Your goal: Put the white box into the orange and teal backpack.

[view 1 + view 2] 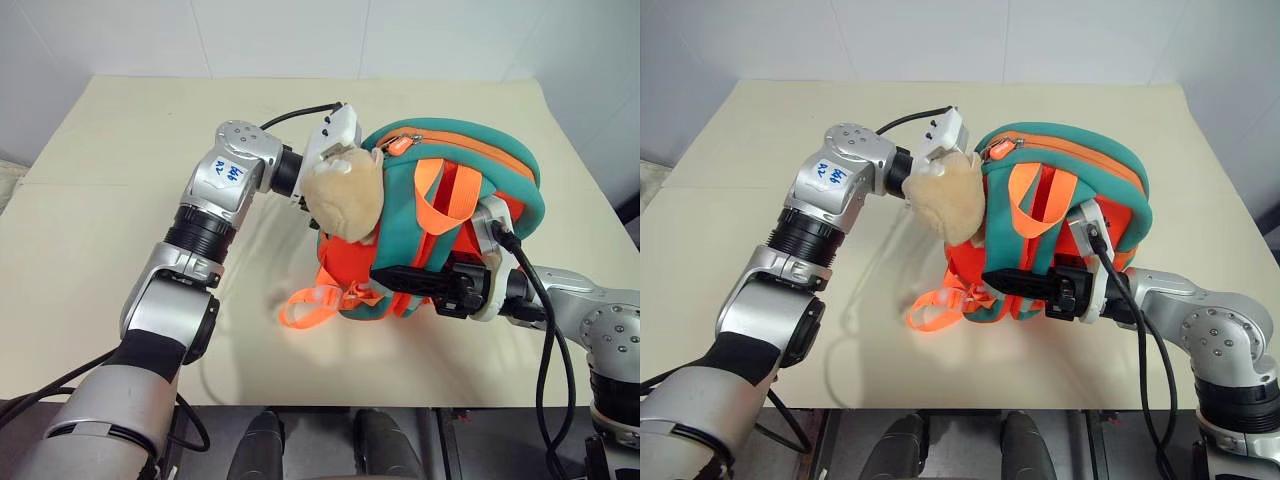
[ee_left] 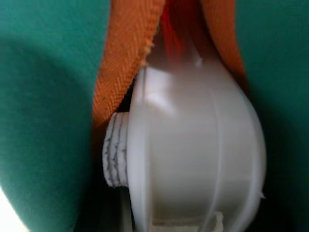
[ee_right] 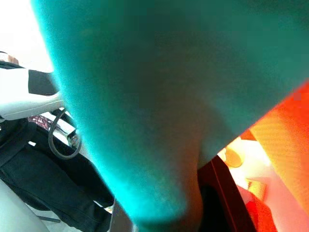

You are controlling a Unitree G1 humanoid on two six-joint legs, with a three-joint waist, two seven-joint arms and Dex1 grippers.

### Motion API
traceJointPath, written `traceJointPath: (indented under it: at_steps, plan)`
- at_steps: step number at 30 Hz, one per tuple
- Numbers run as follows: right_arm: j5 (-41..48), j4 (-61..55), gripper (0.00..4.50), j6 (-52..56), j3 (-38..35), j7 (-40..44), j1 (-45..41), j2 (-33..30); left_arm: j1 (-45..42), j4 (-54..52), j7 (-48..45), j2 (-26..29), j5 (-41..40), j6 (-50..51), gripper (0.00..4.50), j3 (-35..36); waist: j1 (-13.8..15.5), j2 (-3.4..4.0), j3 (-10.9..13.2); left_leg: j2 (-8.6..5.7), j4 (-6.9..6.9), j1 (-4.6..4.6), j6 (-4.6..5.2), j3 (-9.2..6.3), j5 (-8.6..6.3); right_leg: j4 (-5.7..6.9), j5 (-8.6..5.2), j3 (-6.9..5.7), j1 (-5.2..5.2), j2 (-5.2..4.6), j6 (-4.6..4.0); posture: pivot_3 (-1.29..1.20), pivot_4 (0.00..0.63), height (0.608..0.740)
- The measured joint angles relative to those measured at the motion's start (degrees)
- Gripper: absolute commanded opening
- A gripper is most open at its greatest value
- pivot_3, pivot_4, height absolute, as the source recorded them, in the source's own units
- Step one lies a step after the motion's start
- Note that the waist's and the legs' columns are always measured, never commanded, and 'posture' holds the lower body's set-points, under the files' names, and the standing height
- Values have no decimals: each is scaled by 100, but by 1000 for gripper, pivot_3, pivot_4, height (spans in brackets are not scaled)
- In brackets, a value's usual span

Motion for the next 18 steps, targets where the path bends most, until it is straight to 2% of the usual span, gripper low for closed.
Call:
traceJointPath:
  at_steps: [3, 7, 8, 13, 18]
  plan:
    - [2, -97, 47, -21, 19, -21, 12, 25, 128, -113, 38, 73, -69, 75, 3210, 112, -5, 0, 0, 0, 0, 1, -1, -3, 3, 5, 1, 0, 0, 1, 1, 0, 150, 740]
    - [-11, -100, 47, -23, 24, -21, 47, 25, 323, -355, -252, 463, -286, 87, 4371, 301, -63, 2, 1, 4, -5, 5, -2, -3, 4, 9, 1, 2, -3, 5, -1, 0, 150, 740]
    - [-14, -98, 47, -25, 23, -20, 46, 25, 352, -370, -333, 593, -325, 26, 4484, 378, -65, 2, 2, 4, -6, 5, -2, -2, 4, 10, 0, 2, -5, 6, -1, 0, 150, 740]
    - [-75, -73, 47, -51, 28, -13, 36, 25, 346, 92, -785, 1591, -382, -541, 4484, 822, -38, 2, 2, 3, -4, 5, -3, -3, 4, 11, 0, 0, -4, 4, -2, 0, 150, 740]
    - [-149, -25, 47, -56, 42, 28, -23, 28, 335, 402, -1159, 2202, -426, -509, 4484, 972, 0, 0, 3, 3, -3, 1, -3, -6, 4, 9, 0, -3, -2, 3, -2, 0, 150, 740]
